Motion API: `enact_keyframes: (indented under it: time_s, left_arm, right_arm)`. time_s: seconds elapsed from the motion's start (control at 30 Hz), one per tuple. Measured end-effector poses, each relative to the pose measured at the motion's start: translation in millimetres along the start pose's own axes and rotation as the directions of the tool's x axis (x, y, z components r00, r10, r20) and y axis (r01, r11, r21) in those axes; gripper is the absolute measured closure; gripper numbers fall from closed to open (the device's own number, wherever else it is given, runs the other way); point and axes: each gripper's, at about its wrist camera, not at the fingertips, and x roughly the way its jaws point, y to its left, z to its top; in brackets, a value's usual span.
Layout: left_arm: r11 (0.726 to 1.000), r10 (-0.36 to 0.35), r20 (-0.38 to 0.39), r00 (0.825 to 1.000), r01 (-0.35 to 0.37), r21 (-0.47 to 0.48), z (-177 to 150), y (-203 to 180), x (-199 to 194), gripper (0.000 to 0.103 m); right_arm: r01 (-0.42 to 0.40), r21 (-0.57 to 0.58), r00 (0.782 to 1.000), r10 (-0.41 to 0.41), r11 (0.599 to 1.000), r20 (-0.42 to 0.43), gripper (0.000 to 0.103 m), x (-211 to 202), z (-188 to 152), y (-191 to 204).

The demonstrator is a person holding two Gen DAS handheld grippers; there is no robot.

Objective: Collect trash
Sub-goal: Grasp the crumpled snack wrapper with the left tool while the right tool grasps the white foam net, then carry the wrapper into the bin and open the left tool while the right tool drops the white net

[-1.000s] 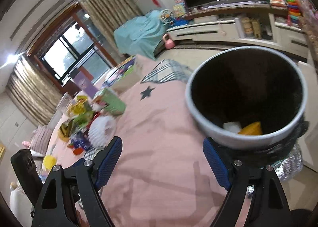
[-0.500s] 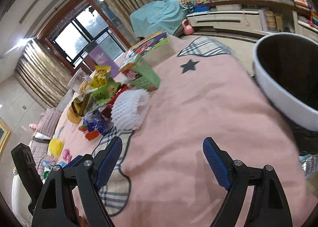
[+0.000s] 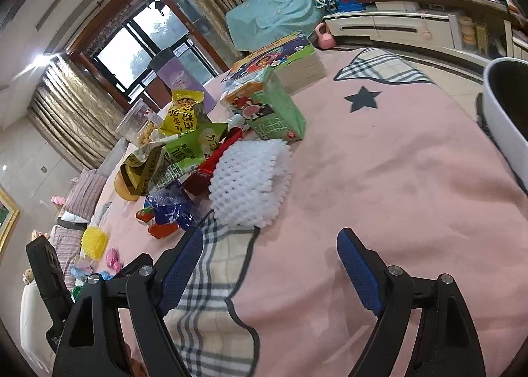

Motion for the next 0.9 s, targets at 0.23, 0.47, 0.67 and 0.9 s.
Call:
enact_keyframes:
  time_s: [0.23,0.47,0.67,0.9]
  left_arm:
    - [0.997,-0.028,-0.036,0.999,0.025,-0.073,22,15,23,0.028]
    - [0.995,-0.08,-0.046,0.996,0.077,-0.059,32,9,37,0.085]
    - [0.994,-0.105,-0.022,0.994,0.105,-0.008,26,-1,28,0.102]
    - [0.995,-0.102,0.021,0.995,0.102,0.022,7,-2,-4,0.102]
  right_arm:
    - [-0.002,-0.012,1.0,0.001,1.0,-0.021,0.018,21,9,10]
    - [0.016,-0.039,0.999,-0.017,0.999,-0.032,0.056,38,12,20]
    - [0.004,-0.08,1.0,-0.006,0.997,-0.017,0.082,26,8,22]
    - [0.0,-0.094,1.0,0.001,0.996,0.012,0.084,-4,0,17]
